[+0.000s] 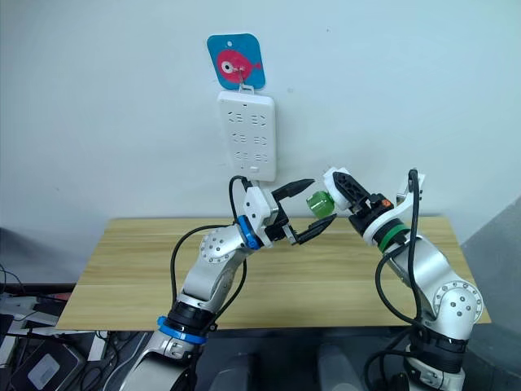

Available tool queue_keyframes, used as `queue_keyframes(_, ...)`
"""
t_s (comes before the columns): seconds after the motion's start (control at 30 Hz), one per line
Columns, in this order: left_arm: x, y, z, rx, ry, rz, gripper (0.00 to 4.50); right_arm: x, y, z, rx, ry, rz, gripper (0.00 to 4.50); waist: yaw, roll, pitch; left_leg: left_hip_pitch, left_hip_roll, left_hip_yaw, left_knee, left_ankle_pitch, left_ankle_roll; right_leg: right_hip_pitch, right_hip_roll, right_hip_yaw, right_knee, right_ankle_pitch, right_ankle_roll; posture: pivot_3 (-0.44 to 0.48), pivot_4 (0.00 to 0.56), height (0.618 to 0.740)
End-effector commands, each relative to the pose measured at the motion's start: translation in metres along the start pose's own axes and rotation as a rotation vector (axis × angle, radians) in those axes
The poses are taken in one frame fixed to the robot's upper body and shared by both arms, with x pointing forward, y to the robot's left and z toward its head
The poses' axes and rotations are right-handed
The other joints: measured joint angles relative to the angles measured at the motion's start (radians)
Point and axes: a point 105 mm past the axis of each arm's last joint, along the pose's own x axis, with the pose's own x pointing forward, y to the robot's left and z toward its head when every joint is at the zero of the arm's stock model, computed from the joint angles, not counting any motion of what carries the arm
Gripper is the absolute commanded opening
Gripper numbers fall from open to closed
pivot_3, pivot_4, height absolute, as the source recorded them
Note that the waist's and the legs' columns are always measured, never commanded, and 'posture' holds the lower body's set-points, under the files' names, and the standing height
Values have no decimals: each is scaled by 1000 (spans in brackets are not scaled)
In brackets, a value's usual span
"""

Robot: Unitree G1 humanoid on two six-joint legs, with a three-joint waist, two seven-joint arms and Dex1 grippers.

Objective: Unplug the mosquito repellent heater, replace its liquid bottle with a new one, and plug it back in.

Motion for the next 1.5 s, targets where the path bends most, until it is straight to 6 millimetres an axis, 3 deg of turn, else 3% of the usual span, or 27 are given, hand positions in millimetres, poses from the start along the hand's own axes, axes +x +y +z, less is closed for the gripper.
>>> queue_keyframes(0.03,3,-2,6,6,-32,7,4475,-5,17,4,4,-22,65,2977,0,0,0,0,0,0,0,0,0,0,0,0,0,0,0,-101,200,740)
queue_keyframes(0.07,3,-1,6,5,-33,8,4475,-5,17,4,6,-21,65,2977,0,0,0,0,0,0,0,0,0,0,0,0,0,0,0,-101,200,740)
queue_keyframes(0.17,4,1,7,5,-41,10,3897,-4,18,3,5,-14,67,2977,0,0,0,0,0,0,0,0,0,0,0,0,0,0,0,-100,200,740)
queue_keyframes(0.37,6,-2,9,-5,-53,-2,2258,-4,19,1,15,-9,66,2977,1,-1,2,-1,0,0,0,0,0,0,0,0,-1,0,1,-103,198,740)
queue_keyframes(0.87,11,-6,15,15,-70,-22,2257,-6,20,-5,5,17,70,2977,1,-1,2,-2,0,0,0,0,0,0,0,0,-3,0,1,-103,187,740)
queue_keyframes(0.93,12,-8,17,16,-76,-32,2257,-6,23,-6,6,23,85,3773,1,-1,2,-2,0,0,0,0,0,0,0,0,-3,0,1,-103,187,740)
queue_keyframes(1.03,12,-9,18,19,-80,-46,2257,-7,25,-5,7,31,103,4463,1,-1,2,-2,0,0,0,0,0,0,0,0,-4,0,1,-104,182,740)
queue_keyframes(1.27,4,-15,17,37,-66,-156,2257,-22,31,-3,-23,134,196,4463,2,-1,2,-4,0,-1,0,0,0,0,0,-1,-7,0,2,-100,188,740)
queue_keyframes(1.5,-13,-23,12,62,-21,-379,2257,-47,21,-8,-171,429,290,4463,3,-1,3,-5,0,0,0,0,0,0,0,-1,-9,0,2,-101,197,740)
